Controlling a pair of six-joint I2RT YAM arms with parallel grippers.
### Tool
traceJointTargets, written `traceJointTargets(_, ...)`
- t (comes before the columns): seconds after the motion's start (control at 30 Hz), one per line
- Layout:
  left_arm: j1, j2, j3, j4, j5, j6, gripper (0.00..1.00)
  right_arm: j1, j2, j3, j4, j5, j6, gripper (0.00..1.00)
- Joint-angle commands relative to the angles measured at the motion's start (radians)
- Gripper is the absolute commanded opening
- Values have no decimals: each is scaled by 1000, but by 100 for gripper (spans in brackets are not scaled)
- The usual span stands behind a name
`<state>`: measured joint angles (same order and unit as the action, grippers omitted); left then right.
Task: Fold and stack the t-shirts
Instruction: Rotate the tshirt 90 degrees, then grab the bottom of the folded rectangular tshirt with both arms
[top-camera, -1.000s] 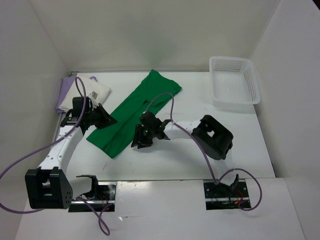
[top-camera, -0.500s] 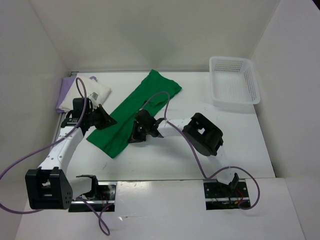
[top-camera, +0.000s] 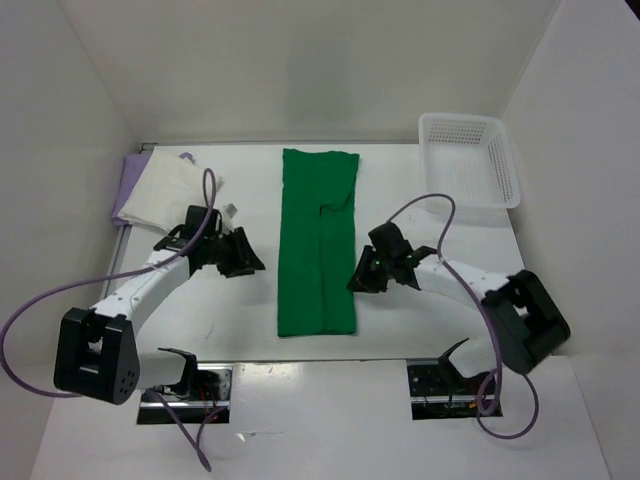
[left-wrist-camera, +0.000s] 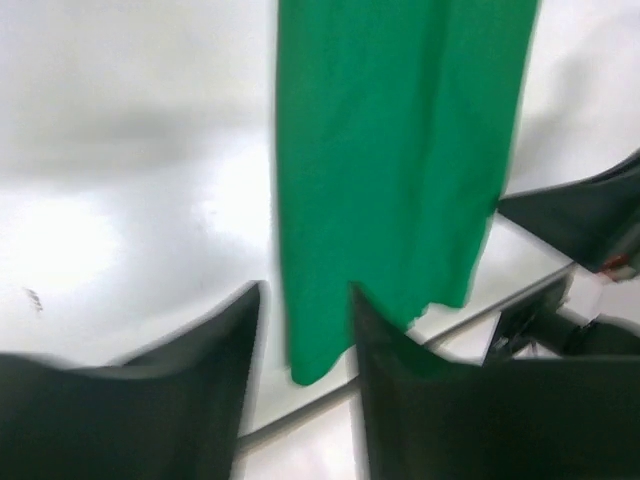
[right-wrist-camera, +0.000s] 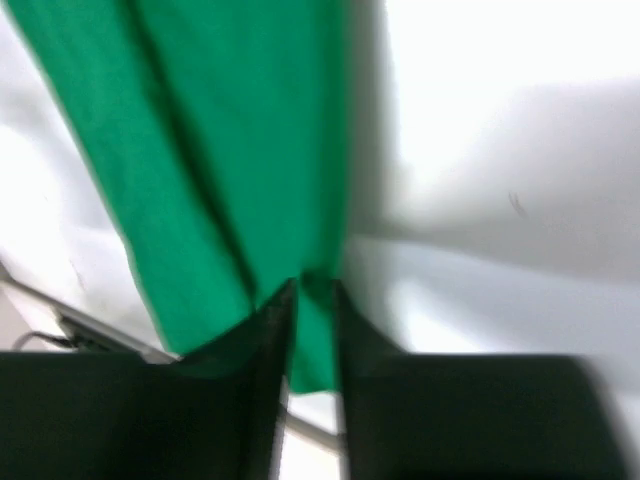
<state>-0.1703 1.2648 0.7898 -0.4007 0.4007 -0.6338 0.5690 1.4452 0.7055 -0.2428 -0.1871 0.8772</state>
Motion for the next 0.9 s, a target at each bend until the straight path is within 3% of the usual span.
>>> traceJointTargets(0.0, -93, 15, -35, -35, -28, -29, 55, 6, -98, -23, -56, 6, -11, 44)
traceJointTargets(0.13, -164, 73, -84, -26, 16, -55, 68, 6, -193, -93, -76, -9, 83, 51)
traceJointTargets(0.2, -188, 91, -93, -26, 36, -64, 68, 6, -276, -153, -87, -9, 107, 52)
traceJointTargets(0.23, -217, 91, -109, -26, 36, -64, 67, 6, -301, -170, -104, -9, 120, 52)
traceJointTargets(0.27, -233, 102, -121, -26, 36, -78, 57, 6, -325, -208, -104, -9, 140, 52)
traceJointTargets(0.37, -267, 102, -153, -36, 46, -102, 49, 32, -388, -268, -104, -37, 181, 52)
traceJointTargets(0.5, -279, 114, -178, -14, 73, -112, 49, 84, -379, -288, -58, -55, 218, 52)
traceJointTargets(0.87, -317, 179, -208, 30, 121, -121, 45, 118, -339, -344, 8, -77, 240, 34)
